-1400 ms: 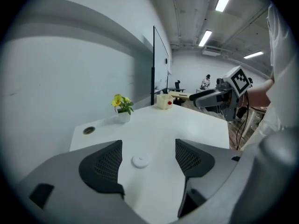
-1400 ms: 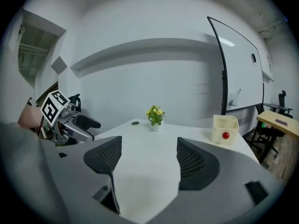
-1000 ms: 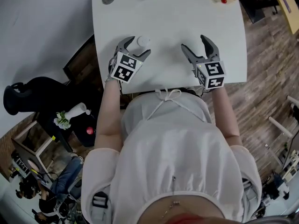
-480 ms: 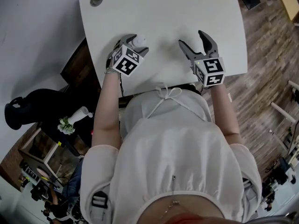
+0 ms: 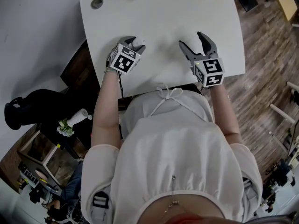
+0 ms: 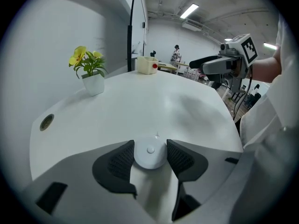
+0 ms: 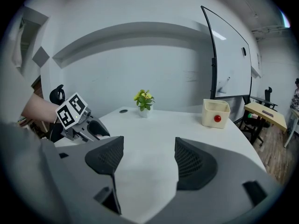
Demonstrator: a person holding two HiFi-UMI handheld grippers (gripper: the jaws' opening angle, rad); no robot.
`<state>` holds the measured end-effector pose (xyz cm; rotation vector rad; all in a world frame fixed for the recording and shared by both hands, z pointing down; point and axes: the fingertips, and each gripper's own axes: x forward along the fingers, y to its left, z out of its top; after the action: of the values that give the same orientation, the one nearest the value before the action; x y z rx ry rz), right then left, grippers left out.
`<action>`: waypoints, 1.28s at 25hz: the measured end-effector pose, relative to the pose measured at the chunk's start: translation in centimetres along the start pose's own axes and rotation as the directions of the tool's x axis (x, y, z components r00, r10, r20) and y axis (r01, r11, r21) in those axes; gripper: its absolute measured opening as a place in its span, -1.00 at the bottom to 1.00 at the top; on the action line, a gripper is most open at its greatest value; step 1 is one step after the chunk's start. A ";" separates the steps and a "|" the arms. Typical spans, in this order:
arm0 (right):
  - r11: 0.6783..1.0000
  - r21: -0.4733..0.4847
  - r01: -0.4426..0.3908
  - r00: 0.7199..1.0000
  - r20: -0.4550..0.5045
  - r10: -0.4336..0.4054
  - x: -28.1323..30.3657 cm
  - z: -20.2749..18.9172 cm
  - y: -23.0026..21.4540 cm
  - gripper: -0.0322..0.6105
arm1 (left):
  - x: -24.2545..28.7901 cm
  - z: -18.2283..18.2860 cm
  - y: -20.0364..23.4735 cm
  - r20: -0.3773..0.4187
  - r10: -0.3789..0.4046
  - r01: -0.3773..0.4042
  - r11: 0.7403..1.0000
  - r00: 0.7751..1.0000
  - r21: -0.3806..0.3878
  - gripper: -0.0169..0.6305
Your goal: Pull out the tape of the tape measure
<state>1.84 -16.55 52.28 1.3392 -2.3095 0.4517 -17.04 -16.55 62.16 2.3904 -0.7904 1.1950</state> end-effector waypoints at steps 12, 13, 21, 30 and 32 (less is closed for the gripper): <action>0.983 -0.097 -0.158 0.987 -0.024 0.157 -0.1 1.7 0.4 0.16 | -1.5 3.2 -2.5 0.040 0.060 -0.061 0.998 0.997 0.030 -0.23; 0.977 -0.104 -0.186 0.983 -0.031 0.183 -0.1 2.0 0.5 0.16 | -2.0 4.3 -3.0 0.057 0.050 -0.052 0.998 0.997 0.033 -0.23; 0.859 -0.255 -0.443 0.895 -0.180 0.409 -0.9 2.7 2.7 -0.02 | -4.6 12.0 -7.3 0.096 -0.012 -0.004 0.987 0.995 0.159 -0.23; 0.727 -0.352 -0.590 0.805 -0.331 0.493 -1.7 0.5 3.8 -0.21 | -3.4 14.9 -11.6 0.006 -0.099 0.091 0.943 0.995 0.321 -0.23; 0.703 -0.373 -0.606 0.792 -0.361 0.491 -1.7 -0.1 3.7 -0.26 | -3.0 14.9 -12.2 -0.015 -0.120 0.117 0.933 0.993 0.341 -0.23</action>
<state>-0.63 -13.50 51.22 0.3112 -2.3706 0.1765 -1.76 -14.00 50.26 2.6733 -0.4594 1.3689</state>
